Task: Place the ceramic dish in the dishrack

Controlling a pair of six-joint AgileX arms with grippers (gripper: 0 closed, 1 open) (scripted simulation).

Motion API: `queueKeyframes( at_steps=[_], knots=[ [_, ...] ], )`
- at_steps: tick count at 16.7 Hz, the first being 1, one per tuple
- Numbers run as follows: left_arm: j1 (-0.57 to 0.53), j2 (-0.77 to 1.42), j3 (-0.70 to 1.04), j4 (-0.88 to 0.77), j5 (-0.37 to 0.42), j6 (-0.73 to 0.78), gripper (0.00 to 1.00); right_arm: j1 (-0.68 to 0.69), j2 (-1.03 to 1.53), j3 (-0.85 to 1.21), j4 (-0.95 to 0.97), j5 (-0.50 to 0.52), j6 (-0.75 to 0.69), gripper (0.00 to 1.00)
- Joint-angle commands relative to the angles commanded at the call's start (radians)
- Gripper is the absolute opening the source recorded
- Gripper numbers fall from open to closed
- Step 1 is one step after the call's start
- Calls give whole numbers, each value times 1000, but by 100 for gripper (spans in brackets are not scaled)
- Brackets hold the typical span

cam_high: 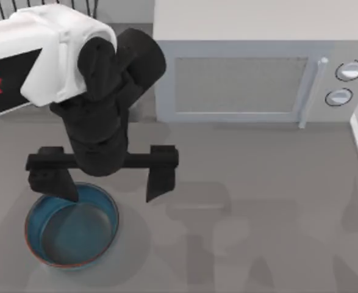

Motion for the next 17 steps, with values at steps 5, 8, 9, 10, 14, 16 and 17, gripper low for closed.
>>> queueKeyframes(
  at_steps=[5,8,9,10,14,16,17],
  knots=[
    [0,63,-134,204,0,3,100,0,0,0,0,0,0,100],
    [0,107,-220,334,0,3,100,0,0,0,0,0,0,100],
    [-1,116,-238,358,0,3,100,0,0,0,0,0,0,100],
    [-1,121,-248,371,0,3,100,0,0,0,0,0,0,100],
    [-1,123,-250,374,0,3,100,0,0,0,0,0,0,100],
    [-1,123,-250,374,0,3,85,0,0,0,0,0,0,100],
    [-1,123,-250,374,0,3,77,0,0,0,0,0,0,100]
  ],
)
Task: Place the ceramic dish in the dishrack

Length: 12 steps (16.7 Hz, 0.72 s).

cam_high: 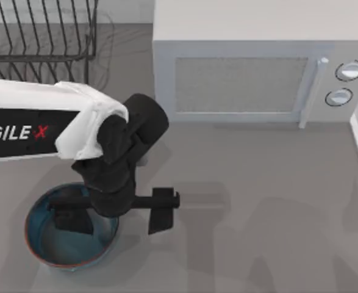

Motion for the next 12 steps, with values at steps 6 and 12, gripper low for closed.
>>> queueKeyframes(
  at_steps=[6,12],
  knots=[
    [0,0,0,0,0,0,32,0,0,0,0,0,0,100],
    [0,0,0,0,0,0,0,0,0,0,0,0,0,100]
  ],
)
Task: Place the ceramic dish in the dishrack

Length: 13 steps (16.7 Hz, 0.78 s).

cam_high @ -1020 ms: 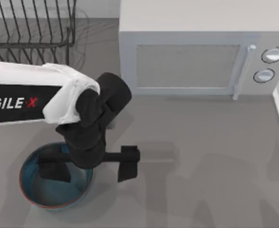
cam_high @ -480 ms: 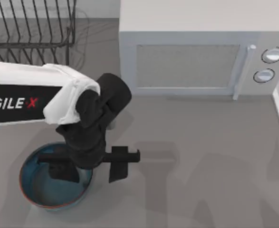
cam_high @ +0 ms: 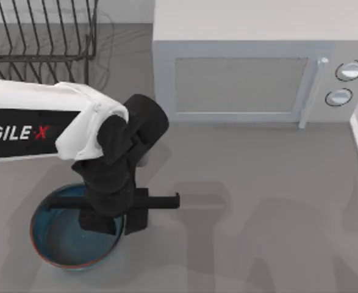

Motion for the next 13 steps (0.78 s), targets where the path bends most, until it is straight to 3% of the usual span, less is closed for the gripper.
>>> queueKeyframes(
  at_steps=[9,13],
  knots=[
    [-1,-3,14,-14,0,-1,0,0,0,0,0,0,0,100],
    [-5,-11,164,-169,0,-9,0,0,0,0,0,0,0,100]
  ],
)
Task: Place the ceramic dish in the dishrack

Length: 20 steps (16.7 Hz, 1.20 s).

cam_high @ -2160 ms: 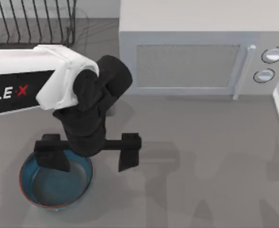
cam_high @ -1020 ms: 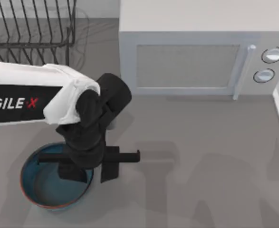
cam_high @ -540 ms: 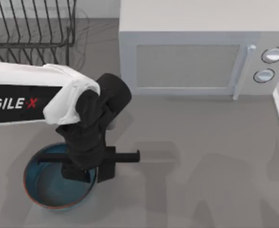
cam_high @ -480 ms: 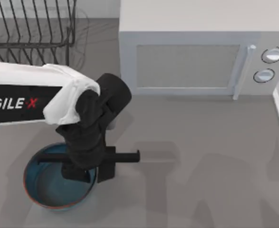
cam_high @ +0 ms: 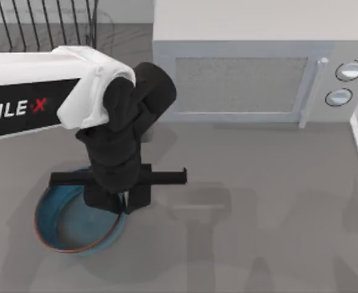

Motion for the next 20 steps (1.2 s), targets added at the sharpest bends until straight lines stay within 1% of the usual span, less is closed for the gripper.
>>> queueKeyframes(
  at_steps=[6,8,10,16,18,20],
  knots=[
    [-5,-41,346,-433,0,-5,0,0,0,0,0,0,0,100],
    [-5,-62,445,-540,0,-4,0,0,0,0,0,0,0,100],
    [-3,-81,510,-604,0,-2,0,0,0,0,0,0,0,100],
    [1,-88,528,-622,0,1,0,0,0,0,0,0,0,100],
    [22,-111,514,-592,5,18,0,0,0,0,0,0,0,100],
    [70,-161,482,-524,17,54,0,0,0,0,0,0,0,100]
  ],
)
